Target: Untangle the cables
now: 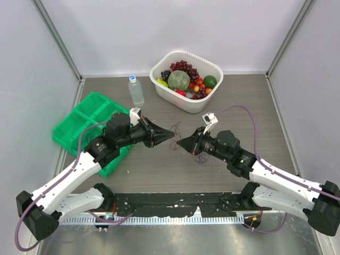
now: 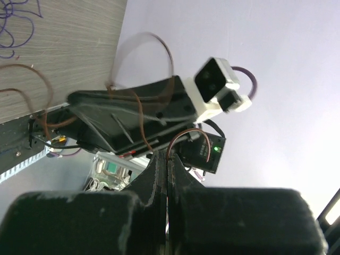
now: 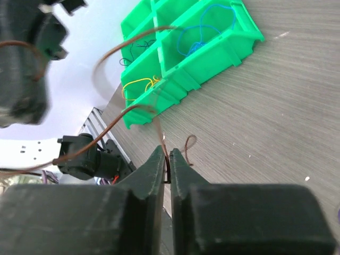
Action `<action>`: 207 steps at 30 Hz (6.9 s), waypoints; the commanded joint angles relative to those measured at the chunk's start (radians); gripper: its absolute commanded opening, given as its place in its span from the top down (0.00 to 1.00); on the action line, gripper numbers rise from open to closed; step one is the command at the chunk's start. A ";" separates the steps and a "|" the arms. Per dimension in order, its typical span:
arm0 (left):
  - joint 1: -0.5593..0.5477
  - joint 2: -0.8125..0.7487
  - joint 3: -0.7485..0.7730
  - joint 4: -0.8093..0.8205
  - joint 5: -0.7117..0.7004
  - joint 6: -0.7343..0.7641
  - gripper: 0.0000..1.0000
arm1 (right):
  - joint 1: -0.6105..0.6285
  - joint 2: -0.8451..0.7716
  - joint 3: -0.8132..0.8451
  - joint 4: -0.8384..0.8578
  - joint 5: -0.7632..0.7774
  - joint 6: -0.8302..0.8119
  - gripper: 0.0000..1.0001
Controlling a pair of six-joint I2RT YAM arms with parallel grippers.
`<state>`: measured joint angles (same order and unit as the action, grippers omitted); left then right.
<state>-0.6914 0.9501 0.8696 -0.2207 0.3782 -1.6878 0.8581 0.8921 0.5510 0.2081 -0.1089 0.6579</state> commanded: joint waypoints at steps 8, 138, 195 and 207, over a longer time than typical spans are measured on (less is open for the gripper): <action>0.016 -0.108 0.477 -0.452 -0.443 0.486 1.00 | -0.017 -0.047 0.037 -0.392 0.468 0.144 0.99; 0.980 0.617 0.485 -0.127 -0.474 0.901 0.98 | -0.220 0.103 0.178 -0.447 -0.049 -0.239 0.34; 0.963 0.735 0.683 -0.422 -0.427 0.955 0.34 | -0.316 0.350 0.380 -0.837 0.159 -0.124 0.36; 0.586 0.248 0.284 -0.390 -0.346 0.878 0.44 | -0.475 0.429 0.285 -0.851 0.084 -0.179 0.36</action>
<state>0.0746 1.3300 1.2663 -0.6273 -0.0219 -0.7536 0.3954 1.3193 0.8734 -0.6384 -0.0170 0.5171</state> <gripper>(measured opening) 0.604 0.641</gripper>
